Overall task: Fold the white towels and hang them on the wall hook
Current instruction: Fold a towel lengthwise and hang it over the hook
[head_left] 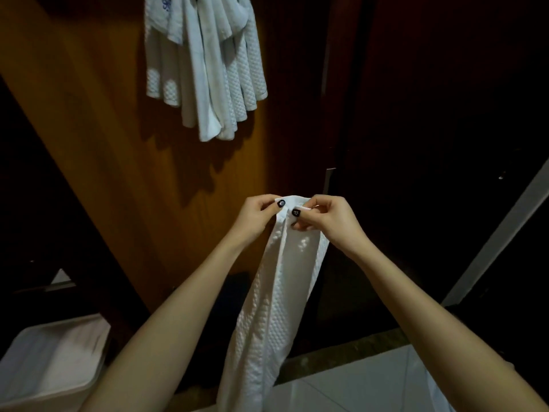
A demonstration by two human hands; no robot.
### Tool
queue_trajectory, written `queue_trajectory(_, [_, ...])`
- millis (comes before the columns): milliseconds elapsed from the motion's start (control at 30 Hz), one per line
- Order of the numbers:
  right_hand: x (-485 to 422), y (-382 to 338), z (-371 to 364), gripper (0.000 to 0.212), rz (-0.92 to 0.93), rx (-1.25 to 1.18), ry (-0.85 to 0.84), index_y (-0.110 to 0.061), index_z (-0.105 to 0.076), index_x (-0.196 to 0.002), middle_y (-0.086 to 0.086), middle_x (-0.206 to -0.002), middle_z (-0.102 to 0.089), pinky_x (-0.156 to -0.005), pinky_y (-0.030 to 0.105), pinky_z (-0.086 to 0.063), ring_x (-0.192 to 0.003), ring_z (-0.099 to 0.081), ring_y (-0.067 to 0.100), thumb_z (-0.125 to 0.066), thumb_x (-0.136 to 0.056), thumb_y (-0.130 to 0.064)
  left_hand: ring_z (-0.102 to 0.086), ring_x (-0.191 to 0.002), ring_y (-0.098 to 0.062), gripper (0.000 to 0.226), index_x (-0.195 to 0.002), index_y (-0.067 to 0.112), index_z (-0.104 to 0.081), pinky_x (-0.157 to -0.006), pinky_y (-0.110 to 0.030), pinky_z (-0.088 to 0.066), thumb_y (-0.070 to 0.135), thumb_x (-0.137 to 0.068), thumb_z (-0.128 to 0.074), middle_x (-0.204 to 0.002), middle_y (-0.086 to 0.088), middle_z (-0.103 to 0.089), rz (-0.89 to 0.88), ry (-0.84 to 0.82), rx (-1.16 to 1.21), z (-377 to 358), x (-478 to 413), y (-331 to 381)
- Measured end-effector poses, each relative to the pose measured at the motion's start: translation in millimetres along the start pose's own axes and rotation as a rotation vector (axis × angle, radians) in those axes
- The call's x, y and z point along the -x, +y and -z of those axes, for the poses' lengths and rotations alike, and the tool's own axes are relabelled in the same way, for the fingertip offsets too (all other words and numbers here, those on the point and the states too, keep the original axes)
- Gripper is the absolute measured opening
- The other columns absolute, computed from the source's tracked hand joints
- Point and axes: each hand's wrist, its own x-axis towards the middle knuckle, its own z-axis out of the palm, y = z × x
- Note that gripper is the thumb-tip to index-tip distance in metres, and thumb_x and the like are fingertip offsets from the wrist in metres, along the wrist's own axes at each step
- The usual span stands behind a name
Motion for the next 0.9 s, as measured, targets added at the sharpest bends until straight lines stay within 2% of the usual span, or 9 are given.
queue_trajectory(67, [-7.0,-6.3,-8.8,0.020,0.007,0.015,0.017,0.011,-0.064,-0.086,0.021,-0.075,-0.072,-0.070,0.030,-0.059,-0.070,-0.073,0.020,-0.068,-0.089,-0.008,-0.066,-0.088,-0.011,0.017,-0.099,0.018,-0.070,-0.081,-0.030,-0.052,0.013,-0.096,-0.054,-0.092,0.006,-0.071,-0.012,-0.034,0.005,10.1,2.9,1.6])
queue_trajectory(200, [-20.3,-19.2,-24.1,0.018,0.021,0.092,0.010,0.006,-0.066,-0.080,0.016,-0.070,-0.072,-0.067,0.032,-0.058,-0.066,-0.073,0.021,-0.071,-0.086,-0.011,-0.069,-0.080,-0.008,0.024,-0.091,0.030,-0.073,-0.067,-0.018,-0.052,0.015,-0.095,-0.055,-0.085,0.007,-0.074,0.000,0.008,0.116,28.0,12.6,8.4])
queue_trajectory(367, [-28.7,-23.8,-39.2,0.019,0.007,0.122,-0.064,0.000,-0.064,-0.072,0.009,-0.061,-0.070,-0.063,0.031,-0.057,-0.059,-0.071,0.018,-0.074,-0.084,-0.010,-0.066,-0.073,-0.011,0.020,-0.089,0.021,-0.075,-0.065,-0.020,-0.051,0.015,-0.094,-0.057,-0.080,0.001,-0.073,0.044,0.083,0.184,47.1,17.3,9.6])
queue_trajectory(467, [-31.8,-19.7,-39.1,0.020,0.041,0.151,-0.024,-0.006,-0.063,-0.067,0.003,-0.054,-0.067,-0.062,0.029,-0.056,-0.056,-0.068,0.014,-0.074,-0.083,-0.010,-0.046,-0.054,-0.007,0.030,-0.089,0.004,-0.070,-0.052,-0.017,-0.036,0.023,-0.099,-0.049,-0.063,0.001,-0.060,0.061,0.035,0.086,48.0,16.0,13.3])
queue_trajectory(567, [-34.1,-15.7,-38.2,0.017,0.085,0.175,0.020,-0.009,-0.066,-0.068,0.000,-0.055,-0.067,-0.062,0.024,-0.052,-0.055,-0.065,0.010,-0.072,-0.084,-0.012,-0.034,-0.051,-0.011,0.036,-0.081,0.007,-0.065,-0.048,-0.018,-0.028,0.026,-0.101,-0.042,-0.060,-0.009,-0.046,0.060,0.009,0.037,43.6,14.4,16.0])
queue_trajectory(667, [-34.2,-11.7,-36.5,0.015,0.121,0.166,0.028,-0.006,-0.068,-0.072,0.001,-0.056,-0.068,-0.063,0.022,-0.051,-0.056,-0.066,0.011,-0.070,-0.085,-0.012,-0.039,-0.056,-0.012,0.034,-0.082,0.018,-0.067,-0.052,-0.018,-0.031,0.026,-0.102,-0.040,-0.067,-0.011,-0.050,0.052,-0.017,0.033,40.9,17.4,16.5])
queue_trajectory(767, [-35.7,-9.1,-33.3,0.016,0.139,0.129,0.033,0.000,-0.068,-0.077,0.006,-0.060,-0.069,-0.064,0.024,-0.053,-0.058,-0.067,0.014,-0.070,-0.087,-0.013,-0.058,-0.072,-0.001,0.025,-0.090,0.023,-0.070,-0.067,-0.013,-0.043,0.025,-0.099,-0.047,-0.079,0.011,-0.069,0.024,-0.081,0.046,38.4,19.6,17.5])
queue_trajectory(833, [-37.8,-8.7,-32.7,0.017,0.147,0.110,0.025,0.001,-0.068,-0.079,0.010,-0.062,-0.070,-0.067,0.028,-0.054,-0.059,-0.067,0.017,-0.069,-0.088,-0.014,-0.065,-0.090,-0.003,0.016,-0.096,0.023,-0.071,-0.077,-0.015,-0.048,0.021,-0.094,-0.056,-0.092,0.009,-0.073,-0.012,-0.106,0.054,35.5,17.3,17.1])
queue_trajectory(900, [-40.1,-8.5,-33.3,0.017,0.148,0.095,0.011,0.002,-0.067,-0.079,0.012,-0.063,-0.069,-0.067,0.030,-0.053,-0.059,-0.067,0.019,-0.068,-0.088,-0.012,-0.065,-0.090,-0.005,0.012,-0.098,0.015,-0.071,-0.078,-0.017,-0.050,0.013,-0.091,-0.061,-0.093,0.005,-0.072,-0.046,-0.049,0.047,32.3,14.0,14.8])
